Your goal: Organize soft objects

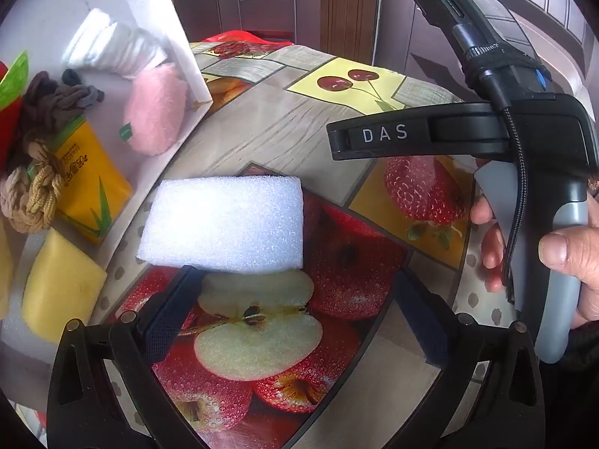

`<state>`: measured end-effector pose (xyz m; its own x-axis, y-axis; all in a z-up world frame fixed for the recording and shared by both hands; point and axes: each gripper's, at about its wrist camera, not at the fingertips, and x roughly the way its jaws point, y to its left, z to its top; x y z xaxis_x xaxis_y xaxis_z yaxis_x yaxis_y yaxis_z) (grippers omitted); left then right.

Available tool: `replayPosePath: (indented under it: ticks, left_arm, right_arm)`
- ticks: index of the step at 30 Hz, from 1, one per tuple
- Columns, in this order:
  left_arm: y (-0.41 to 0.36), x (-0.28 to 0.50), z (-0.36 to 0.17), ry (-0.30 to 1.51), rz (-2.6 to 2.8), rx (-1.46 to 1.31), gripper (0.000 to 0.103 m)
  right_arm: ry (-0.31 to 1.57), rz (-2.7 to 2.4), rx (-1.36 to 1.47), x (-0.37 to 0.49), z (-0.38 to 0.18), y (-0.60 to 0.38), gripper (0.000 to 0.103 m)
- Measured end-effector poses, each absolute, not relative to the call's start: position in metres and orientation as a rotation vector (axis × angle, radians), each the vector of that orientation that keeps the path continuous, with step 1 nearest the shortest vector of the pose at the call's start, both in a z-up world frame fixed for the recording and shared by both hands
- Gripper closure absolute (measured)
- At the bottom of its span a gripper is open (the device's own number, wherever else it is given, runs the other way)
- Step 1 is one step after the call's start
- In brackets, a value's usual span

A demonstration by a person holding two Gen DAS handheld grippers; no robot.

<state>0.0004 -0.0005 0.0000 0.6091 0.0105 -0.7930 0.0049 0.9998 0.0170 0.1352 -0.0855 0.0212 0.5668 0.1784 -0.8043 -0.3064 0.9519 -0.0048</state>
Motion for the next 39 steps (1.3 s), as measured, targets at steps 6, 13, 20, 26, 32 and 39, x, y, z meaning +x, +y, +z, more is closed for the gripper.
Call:
replayPosePath:
  ticks: [6,13,20,26,32,39]
  left_arm:
    - [-0.0001,0.0005,0.0,0.916,0.002,0.015,0.001]
    - [0.0002,-0.0014,0.001,0.916,0.003,0.018,0.001]
    - [-0.001,-0.0017,0.0045,0.916,0.002,0.018,0.001]
    - [0.0008,-0.0032,0.0037,0.916,0.001,0.016,0.001]
    - [0.0006,-0.0033,0.0038,0.916,0.001,0.017,0.001]
    - [0.0005,-0.0033,0.0038,0.915,0.001,0.017,0.001]
  right_arm:
    - [0.926,0.286,-0.15,0.1357,0.0229,-0.085,0.0]
    - [0.925,0.287,-0.152,0.1365,0.0222,-0.0806,0.0]
    - [0.924,0.287,-0.15,0.1371,0.0227,-0.0821,0.0]
    - [0.924,0.286,-0.15,0.1372,0.0216,-0.0828,0.0]
    - [0.925,0.287,-0.149,0.137,0.0212,-0.084,0.0]
    - [0.919,0.29,-0.153,0.1394,0.0196,-0.0795,0.0]
